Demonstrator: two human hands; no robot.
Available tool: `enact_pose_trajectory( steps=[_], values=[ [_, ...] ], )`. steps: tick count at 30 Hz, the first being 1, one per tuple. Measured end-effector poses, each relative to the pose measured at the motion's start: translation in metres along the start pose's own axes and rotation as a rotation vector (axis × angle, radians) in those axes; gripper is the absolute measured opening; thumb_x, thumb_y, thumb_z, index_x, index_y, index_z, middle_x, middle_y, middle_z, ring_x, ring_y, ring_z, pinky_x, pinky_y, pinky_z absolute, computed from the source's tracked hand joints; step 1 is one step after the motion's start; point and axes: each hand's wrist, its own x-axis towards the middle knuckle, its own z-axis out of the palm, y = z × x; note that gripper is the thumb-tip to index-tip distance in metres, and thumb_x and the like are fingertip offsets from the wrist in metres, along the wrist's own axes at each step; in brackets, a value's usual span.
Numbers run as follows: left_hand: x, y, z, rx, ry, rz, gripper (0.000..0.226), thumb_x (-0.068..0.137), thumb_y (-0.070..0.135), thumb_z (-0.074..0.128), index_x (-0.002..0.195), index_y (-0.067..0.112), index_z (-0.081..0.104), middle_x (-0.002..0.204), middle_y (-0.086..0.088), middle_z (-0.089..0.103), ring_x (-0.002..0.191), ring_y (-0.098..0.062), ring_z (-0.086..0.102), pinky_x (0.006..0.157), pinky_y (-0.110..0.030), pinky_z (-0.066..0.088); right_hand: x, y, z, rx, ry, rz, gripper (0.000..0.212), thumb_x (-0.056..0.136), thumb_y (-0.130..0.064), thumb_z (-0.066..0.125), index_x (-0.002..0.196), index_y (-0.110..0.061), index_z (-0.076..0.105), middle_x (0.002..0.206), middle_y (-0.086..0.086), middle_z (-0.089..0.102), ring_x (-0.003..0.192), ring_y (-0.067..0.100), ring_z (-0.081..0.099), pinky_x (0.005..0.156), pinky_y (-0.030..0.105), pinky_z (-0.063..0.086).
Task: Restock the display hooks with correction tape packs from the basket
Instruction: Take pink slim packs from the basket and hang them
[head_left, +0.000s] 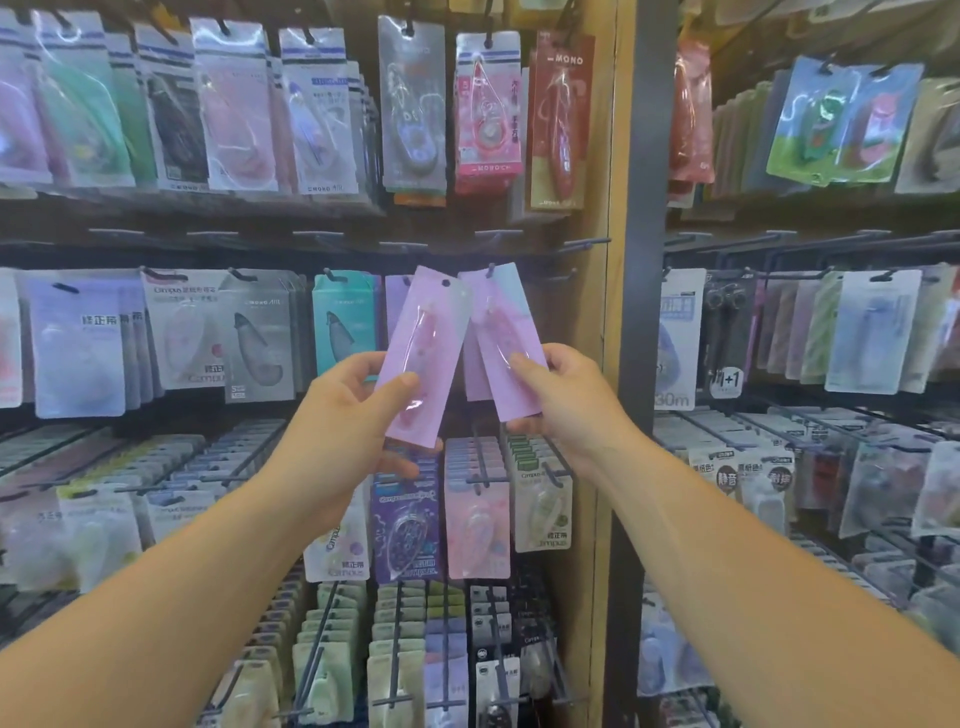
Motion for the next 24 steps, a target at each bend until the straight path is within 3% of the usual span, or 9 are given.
enact_pose_trajectory(
  steps=[3, 9, 15, 19, 24],
  values=[
    [0.005, 0.005, 0.003, 0.003, -0.041, 0.036, 0.020, 0.105, 0.030, 0.062, 0.124, 0.030, 0.067, 0.112, -0.005, 0.077, 0.090, -0.035, 0.078, 0.058, -0.037, 0.061, 0.001, 0.001, -0.003, 0.004, -0.008, 0.021, 0.026, 0.101, -0.037, 0.064, 0.119, -0.018, 0.065, 0.116, 0.005, 0.069, 0.098, 0.024, 0.071, 0.077, 0.042, 0.065],
    [0.019, 0.013, 0.016, 0.031, -0.110, 0.011, 0.021, 0.106, 0.033, 0.060, 0.126, 0.031, 0.065, 0.117, -0.005, 0.074, 0.093, -0.030, 0.077, 0.062, -0.036, 0.061, -0.004, 0.004, -0.012, -0.007, -0.070, 0.008, 0.020, 0.106, -0.028, 0.056, 0.122, -0.020, 0.064, 0.115, 0.002, 0.069, 0.102, 0.019, 0.070, 0.073, 0.028, 0.063],
    [0.029, 0.014, 0.033, 0.047, -0.085, -0.030, 0.024, 0.107, 0.035, 0.057, 0.130, 0.030, 0.059, 0.120, -0.003, 0.071, 0.102, -0.029, 0.075, 0.066, -0.034, 0.063, -0.006, 0.002, -0.016, 0.018, -0.075, -0.005, 0.021, 0.107, -0.023, 0.052, 0.122, -0.017, 0.066, 0.116, 0.004, 0.070, 0.103, 0.022, 0.070, 0.074, 0.028, 0.063],
    [0.029, 0.009, 0.037, 0.014, -0.079, -0.037, 0.015, 0.109, 0.032, 0.055, 0.123, 0.030, 0.062, 0.117, -0.003, 0.073, 0.091, -0.028, 0.079, 0.062, -0.033, 0.060, -0.007, 0.004, -0.015, 0.008, -0.065, -0.014, 0.022, 0.106, -0.023, 0.053, 0.123, -0.016, 0.066, 0.117, 0.005, 0.071, 0.104, 0.022, 0.071, 0.075, 0.029, 0.063],
    [0.026, 0.001, 0.036, 0.005, -0.045, -0.032, 0.023, 0.108, 0.030, 0.057, 0.131, 0.026, 0.061, 0.120, -0.006, 0.072, 0.085, -0.030, 0.079, 0.062, -0.034, 0.058, -0.007, 0.004, -0.013, 0.021, -0.056, -0.007, 0.025, 0.107, -0.027, 0.053, 0.129, -0.017, 0.062, 0.117, 0.002, 0.070, 0.101, 0.017, 0.070, 0.071, 0.025, 0.062]
  ],
)
